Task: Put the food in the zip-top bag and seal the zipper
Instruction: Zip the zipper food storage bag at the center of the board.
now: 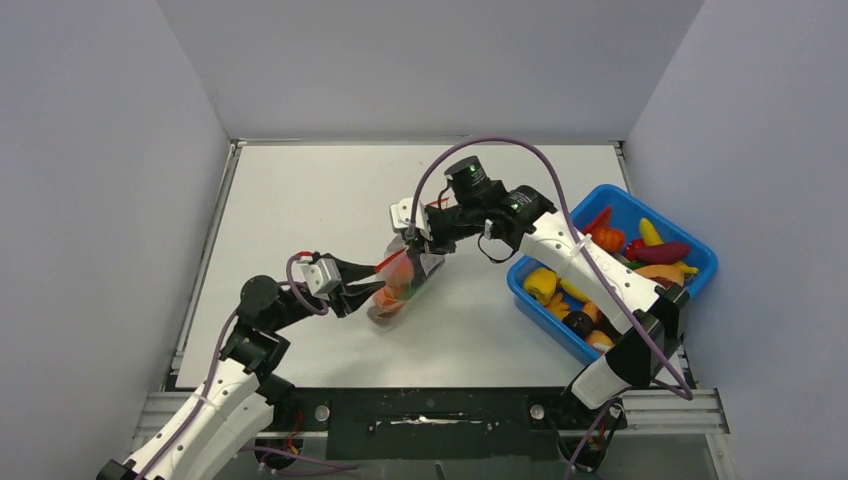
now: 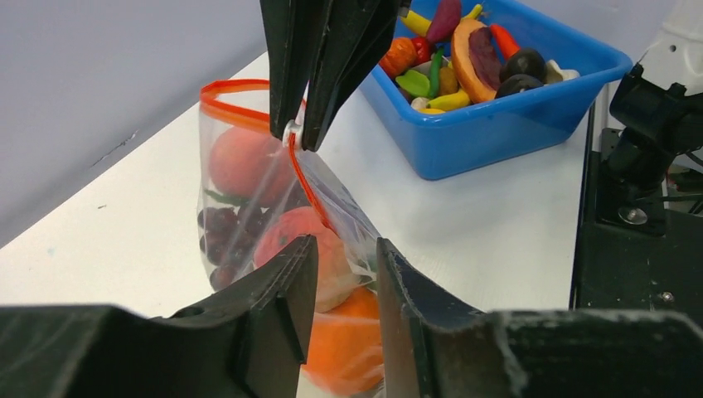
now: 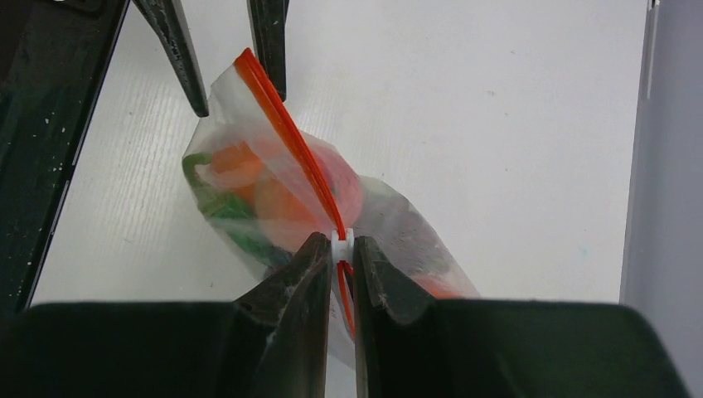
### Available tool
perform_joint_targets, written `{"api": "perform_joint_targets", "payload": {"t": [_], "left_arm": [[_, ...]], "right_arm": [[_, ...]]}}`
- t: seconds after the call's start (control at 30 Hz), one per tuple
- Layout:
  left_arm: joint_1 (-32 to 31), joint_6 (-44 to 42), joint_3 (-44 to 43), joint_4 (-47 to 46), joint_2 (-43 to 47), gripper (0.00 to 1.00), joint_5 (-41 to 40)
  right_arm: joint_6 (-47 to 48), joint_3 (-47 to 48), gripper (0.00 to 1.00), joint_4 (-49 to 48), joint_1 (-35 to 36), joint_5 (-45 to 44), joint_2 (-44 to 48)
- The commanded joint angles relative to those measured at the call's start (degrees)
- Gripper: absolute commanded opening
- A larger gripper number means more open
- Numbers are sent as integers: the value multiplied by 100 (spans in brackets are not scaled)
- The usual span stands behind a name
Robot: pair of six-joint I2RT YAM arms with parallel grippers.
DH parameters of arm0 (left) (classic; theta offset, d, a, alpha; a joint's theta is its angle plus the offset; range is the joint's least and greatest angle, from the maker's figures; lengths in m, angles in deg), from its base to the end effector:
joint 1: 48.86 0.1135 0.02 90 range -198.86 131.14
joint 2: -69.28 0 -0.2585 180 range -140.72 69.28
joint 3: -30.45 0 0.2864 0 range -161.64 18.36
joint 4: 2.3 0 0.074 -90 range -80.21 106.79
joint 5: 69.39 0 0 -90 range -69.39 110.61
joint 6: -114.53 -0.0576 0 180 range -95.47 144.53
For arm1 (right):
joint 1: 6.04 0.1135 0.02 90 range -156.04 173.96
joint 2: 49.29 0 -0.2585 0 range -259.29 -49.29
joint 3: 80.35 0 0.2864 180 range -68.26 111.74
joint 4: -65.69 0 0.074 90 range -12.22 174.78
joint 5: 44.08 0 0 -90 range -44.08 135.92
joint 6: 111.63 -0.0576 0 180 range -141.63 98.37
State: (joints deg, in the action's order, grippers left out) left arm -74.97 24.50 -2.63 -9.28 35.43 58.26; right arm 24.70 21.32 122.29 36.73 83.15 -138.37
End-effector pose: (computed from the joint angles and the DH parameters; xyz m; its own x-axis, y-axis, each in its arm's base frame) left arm 0.1736 -0.1243 0.2666 0.0976 -0.0474 -0.9941 0.8937 0.4437 0.0666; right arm 0.2564 0.2847 0.3511 0.2700 -0.5348 -0.8007 -0.9628 -0.1417 -0.2300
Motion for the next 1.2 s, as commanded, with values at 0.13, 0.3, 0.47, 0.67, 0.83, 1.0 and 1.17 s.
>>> {"api": "perform_joint_targets", "payload": {"t": [0.13, 0.3, 0.47, 0.67, 0.83, 1.0, 1.17], "left_arm": [[18, 99, -522, -415, -424, 35, 234], [18, 133, -691, -581, -779, 36, 204], [15, 144, -745, -710, -953, 35, 208], [18, 152, -739, -742, -904, 0, 143], [18, 53, -653, -430, -538, 0, 56], [26, -301, -682, 384, -96, 0, -90], [32, -359, -687, 570, 75, 0, -178]], "right_arm": [[-50, -19, 0, -682, -27, 349, 195], [-148, -20, 0, -819, -15, 427, 141], [-159, -15, 0, -835, 1, 460, 103], [-89, -87, 0, -704, -11, 271, 66], [-81, -227, 0, -626, -200, 74, 127], [-80, -311, 0, -533, -608, 177, 199], [-39, -371, 0, -416, -934, 116, 331]]}}
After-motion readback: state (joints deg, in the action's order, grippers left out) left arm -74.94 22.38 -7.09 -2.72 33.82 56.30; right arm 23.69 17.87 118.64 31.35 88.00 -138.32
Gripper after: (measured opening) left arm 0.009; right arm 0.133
